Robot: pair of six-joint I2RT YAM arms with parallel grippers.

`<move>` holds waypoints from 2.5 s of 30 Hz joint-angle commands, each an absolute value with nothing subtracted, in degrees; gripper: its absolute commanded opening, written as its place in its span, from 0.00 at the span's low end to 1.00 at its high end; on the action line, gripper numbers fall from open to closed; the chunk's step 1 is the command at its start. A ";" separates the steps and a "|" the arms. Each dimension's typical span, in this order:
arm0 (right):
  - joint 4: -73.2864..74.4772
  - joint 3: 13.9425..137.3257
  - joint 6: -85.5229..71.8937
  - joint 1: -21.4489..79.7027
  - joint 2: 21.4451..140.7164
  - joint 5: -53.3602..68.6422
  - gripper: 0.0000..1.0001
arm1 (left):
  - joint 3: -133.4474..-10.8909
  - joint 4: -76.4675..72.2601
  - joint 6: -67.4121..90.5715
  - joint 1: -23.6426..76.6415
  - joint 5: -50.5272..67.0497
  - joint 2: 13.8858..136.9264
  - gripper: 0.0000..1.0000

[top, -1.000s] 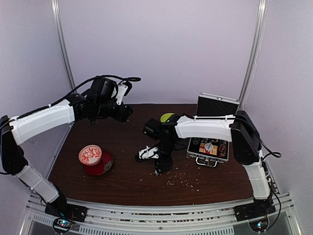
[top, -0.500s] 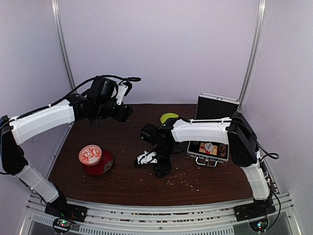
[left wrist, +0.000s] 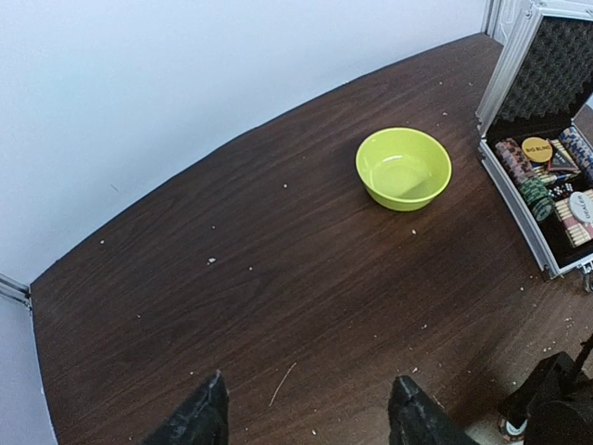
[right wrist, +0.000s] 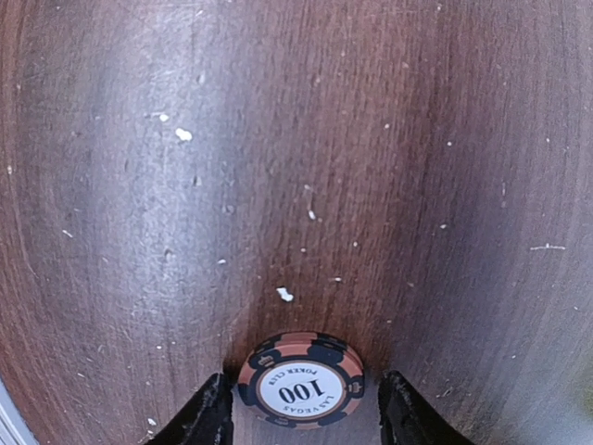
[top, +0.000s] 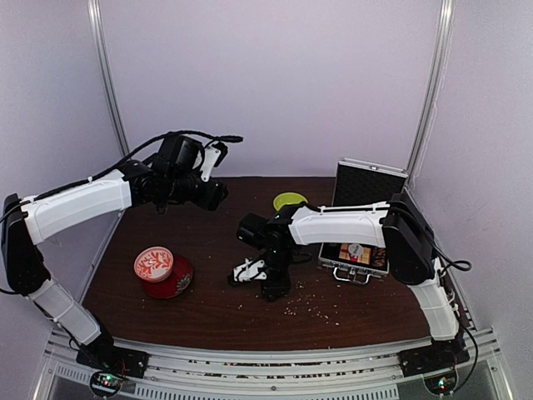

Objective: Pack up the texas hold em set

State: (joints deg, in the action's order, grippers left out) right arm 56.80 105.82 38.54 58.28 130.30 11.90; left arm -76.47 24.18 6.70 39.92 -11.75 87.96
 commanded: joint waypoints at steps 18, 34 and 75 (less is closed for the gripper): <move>56.44 105.73 37.44 59.47 132.02 9.17 0.47 | -76.55 23.78 6.36 39.95 -10.64 88.99 0.60; 57.39 101.37 36.71 58.70 123.51 6.66 0.36 | -76.64 23.91 6.27 39.91 -10.56 89.64 0.60; 30.90 74.63 32.41 36.92 106.39 -13.55 0.38 | -76.90 24.43 6.77 40.61 -9.26 92.02 0.60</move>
State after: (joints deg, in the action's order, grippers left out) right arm 33.65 75.33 32.60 37.17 105.30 -11.53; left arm -76.47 24.95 6.72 40.34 -10.02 91.46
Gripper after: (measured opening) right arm 0.395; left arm 0.598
